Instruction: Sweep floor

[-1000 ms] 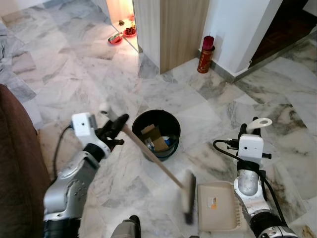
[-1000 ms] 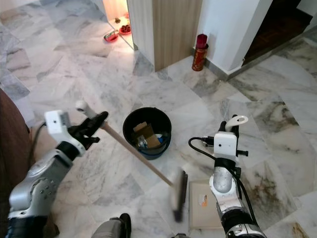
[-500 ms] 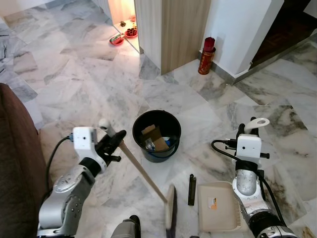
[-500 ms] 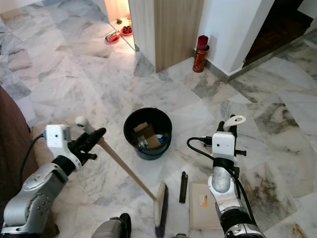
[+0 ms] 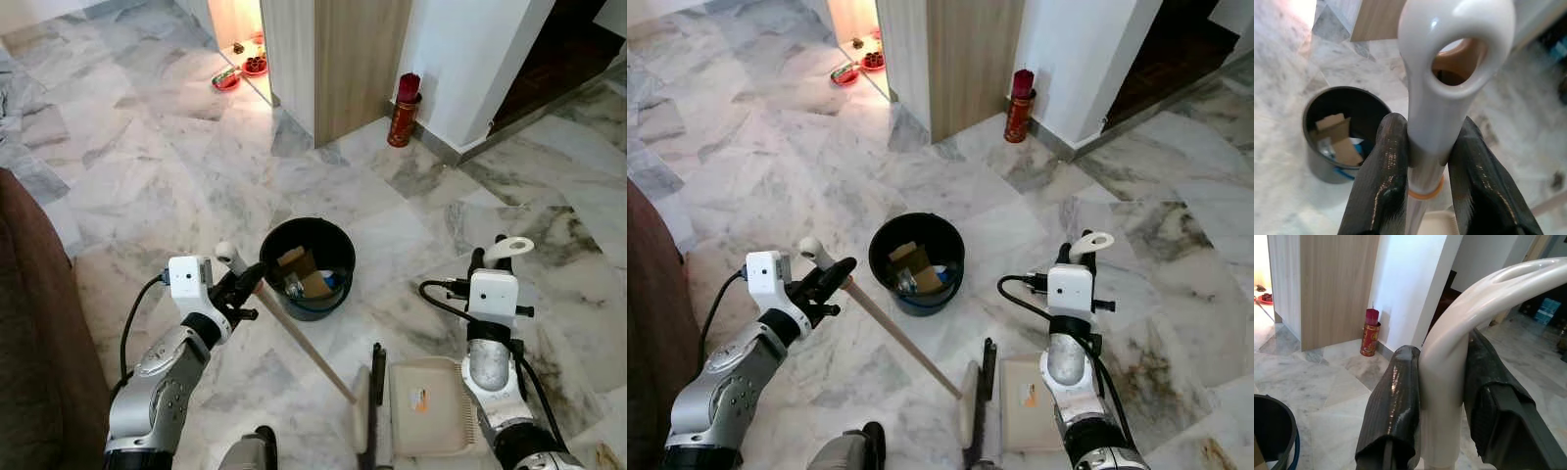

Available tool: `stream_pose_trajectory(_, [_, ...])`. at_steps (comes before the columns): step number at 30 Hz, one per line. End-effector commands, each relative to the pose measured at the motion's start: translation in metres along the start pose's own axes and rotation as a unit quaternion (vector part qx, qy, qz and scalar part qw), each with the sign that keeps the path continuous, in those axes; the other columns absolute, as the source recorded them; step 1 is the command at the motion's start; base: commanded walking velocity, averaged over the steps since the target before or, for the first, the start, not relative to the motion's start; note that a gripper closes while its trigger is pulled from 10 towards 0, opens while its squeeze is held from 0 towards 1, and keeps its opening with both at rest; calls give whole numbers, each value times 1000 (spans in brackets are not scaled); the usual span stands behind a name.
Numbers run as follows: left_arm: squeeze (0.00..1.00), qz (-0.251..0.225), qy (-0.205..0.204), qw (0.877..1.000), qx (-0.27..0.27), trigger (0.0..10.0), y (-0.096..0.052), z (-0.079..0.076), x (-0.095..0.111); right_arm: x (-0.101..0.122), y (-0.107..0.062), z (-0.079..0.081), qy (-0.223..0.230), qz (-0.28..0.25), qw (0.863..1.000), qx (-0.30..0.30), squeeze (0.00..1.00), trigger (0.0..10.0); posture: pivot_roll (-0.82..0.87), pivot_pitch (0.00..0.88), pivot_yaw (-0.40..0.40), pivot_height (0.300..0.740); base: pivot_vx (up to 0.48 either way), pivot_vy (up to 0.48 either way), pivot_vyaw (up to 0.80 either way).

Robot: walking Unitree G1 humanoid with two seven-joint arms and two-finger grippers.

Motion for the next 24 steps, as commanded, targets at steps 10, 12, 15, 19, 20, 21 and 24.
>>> stream_pose_trajectory(10, [0,-80,-140,987,7,10000,-2,17,30,-9,-8,7,-1,27,1000,15,0,10000,121,208,14,740,0,0,0])
stream_pose_trajectory(12, [0,-89,-130,987,9,10000,-4,18,37,-9,-7,8,0,28,999,15,0,10000,121,203,14,740,0,0,0])
stream_pose_trajectory(15, [0,-90,-83,992,11,10000,-8,17,48,-8,-7,10,1,28,999,16,0,10000,121,198,15,740,0,0,0])
stream_pose_trajectory(19, [0,-75,1,997,12,10000,-21,14,55,-7,-6,10,3,28,999,15,0,10000,131,183,19,740,0,0,0])
stream_pose_trajectory(20, [0,-74,4,997,12,10000,-23,14,55,-7,-6,11,3,27,1000,15,0,10000,132,184,19,740,0,0,0])
stream_pose_trajectory(21, [0,-68,17,997,12,10000,-26,14,54,-7,-6,11,3,27,1000,15,0,10000,133,184,20,740,0,0,0])
stream_pose_trajectory(24, [0,-48,40,998,15,10000,-31,14,46,-6,-6,12,4,26,1000,15,0,10000,135,181,20,740,0,0,0])
Point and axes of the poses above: a point about 5 cm out from each wrist's last joint towards the gripper, its own y axis pointing out of the wrist towards the gripper, its own x axis along the axis of the wrist's last joint, z = x × y, the point moved 1 cm from there along y, pointing out of the wrist towards the gripper, and after that the axes turned 2 degrees about y, right-handed, at the moved point
